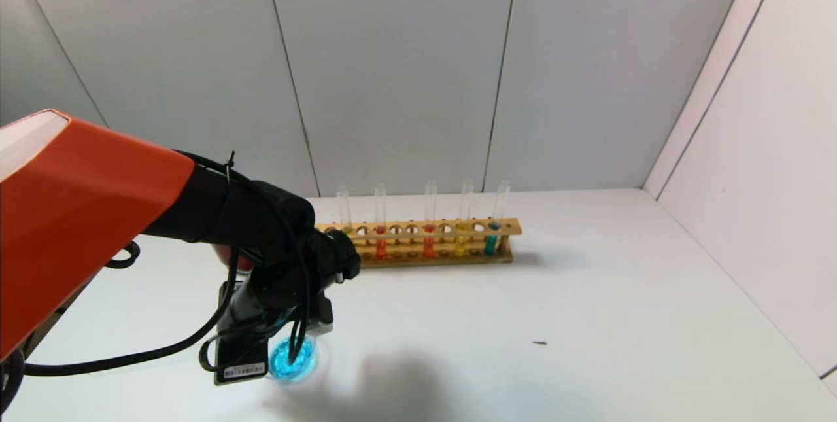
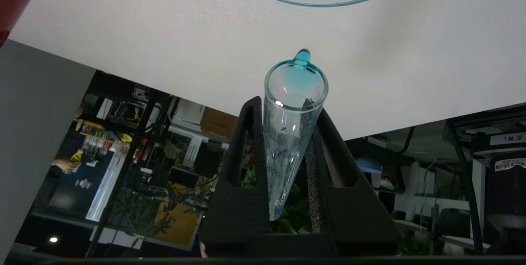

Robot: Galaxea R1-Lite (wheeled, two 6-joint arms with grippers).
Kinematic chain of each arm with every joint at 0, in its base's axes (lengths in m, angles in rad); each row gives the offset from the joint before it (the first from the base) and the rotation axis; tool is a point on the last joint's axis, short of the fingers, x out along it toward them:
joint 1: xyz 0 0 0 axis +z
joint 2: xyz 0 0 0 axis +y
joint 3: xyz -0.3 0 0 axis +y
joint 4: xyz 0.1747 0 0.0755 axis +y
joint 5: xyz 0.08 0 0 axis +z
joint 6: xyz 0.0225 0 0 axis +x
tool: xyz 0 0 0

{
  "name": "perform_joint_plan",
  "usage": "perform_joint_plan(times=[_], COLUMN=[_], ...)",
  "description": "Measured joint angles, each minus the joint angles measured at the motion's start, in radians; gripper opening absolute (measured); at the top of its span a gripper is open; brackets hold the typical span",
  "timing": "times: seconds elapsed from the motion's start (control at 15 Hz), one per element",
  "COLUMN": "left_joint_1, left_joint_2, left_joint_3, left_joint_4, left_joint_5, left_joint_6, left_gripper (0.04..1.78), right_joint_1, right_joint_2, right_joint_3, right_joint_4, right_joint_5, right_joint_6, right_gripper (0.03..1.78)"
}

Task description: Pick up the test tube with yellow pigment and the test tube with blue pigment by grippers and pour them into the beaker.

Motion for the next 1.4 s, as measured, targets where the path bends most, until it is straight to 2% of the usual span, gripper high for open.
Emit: perform_joint_plan(times=[0.87, 1.4], left_joint_1=[-0.007, -0.014], left_joint_2=[0.097, 0.106], left_joint_3=[-0.086, -0.099], left_joint_4=[0.101, 0.118], left_joint_5=[0.043, 0.044], left_joint_6=[0.0, -0.002], left_gripper=[0.31, 0.31], right_joint_1=[0.0, 0.0], right_joint_2=[0.0, 0.0], right_joint_3=[0.0, 0.0], right_joint_4=[0.0, 0.0], right_joint_5=[0.0, 0.0], right_joint_6=[0.0, 0.0], right_gripper=[1.7, 1.7])
